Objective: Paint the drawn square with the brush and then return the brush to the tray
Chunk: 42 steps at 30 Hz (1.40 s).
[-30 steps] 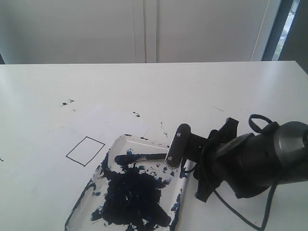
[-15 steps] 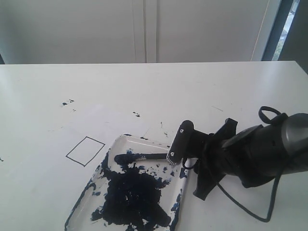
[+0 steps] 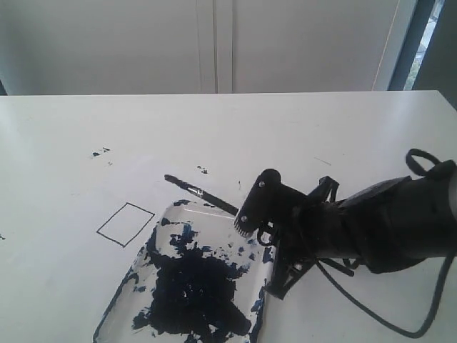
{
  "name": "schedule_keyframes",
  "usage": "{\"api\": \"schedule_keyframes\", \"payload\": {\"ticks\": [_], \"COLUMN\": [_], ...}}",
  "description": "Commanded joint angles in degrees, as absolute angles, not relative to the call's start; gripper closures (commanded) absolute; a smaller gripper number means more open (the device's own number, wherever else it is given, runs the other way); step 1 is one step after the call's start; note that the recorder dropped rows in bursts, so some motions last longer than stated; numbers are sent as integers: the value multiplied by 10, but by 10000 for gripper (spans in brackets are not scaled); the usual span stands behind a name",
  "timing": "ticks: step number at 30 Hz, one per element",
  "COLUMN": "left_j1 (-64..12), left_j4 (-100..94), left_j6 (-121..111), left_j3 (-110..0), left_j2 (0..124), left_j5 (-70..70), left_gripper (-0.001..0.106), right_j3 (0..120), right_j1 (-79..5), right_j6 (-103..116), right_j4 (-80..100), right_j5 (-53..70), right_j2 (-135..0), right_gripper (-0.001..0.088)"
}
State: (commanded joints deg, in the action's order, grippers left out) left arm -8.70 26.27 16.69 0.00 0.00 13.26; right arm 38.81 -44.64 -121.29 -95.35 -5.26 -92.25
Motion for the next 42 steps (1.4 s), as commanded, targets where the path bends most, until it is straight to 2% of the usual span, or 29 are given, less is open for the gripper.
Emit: {"api": "schedule_keyframes", "payload": {"ticks": [3,22,34,42], "left_j1": [-87,-87,-87,-87], "left_j4": [263,263,263,263], "left_j6": [167,167,167,167], "left_j3": [0,0,0,0], "left_j2": [0,0,0,0], "left_j5": [133,133,133,133], "left_gripper": [1053,1053,1053,1053], "right_j3": [388,388,388,388], "right_j1": [-446,-446,-446,-446], "right_j6": [-1213,-1077,-1152,-1174], "right_j4": [-999,-999,-999,-999], "right_j5": [-53,-35,-10,-12], "right_j2": [-890,-710,-558,-526], "right_gripper": [868,868,868,868]}}
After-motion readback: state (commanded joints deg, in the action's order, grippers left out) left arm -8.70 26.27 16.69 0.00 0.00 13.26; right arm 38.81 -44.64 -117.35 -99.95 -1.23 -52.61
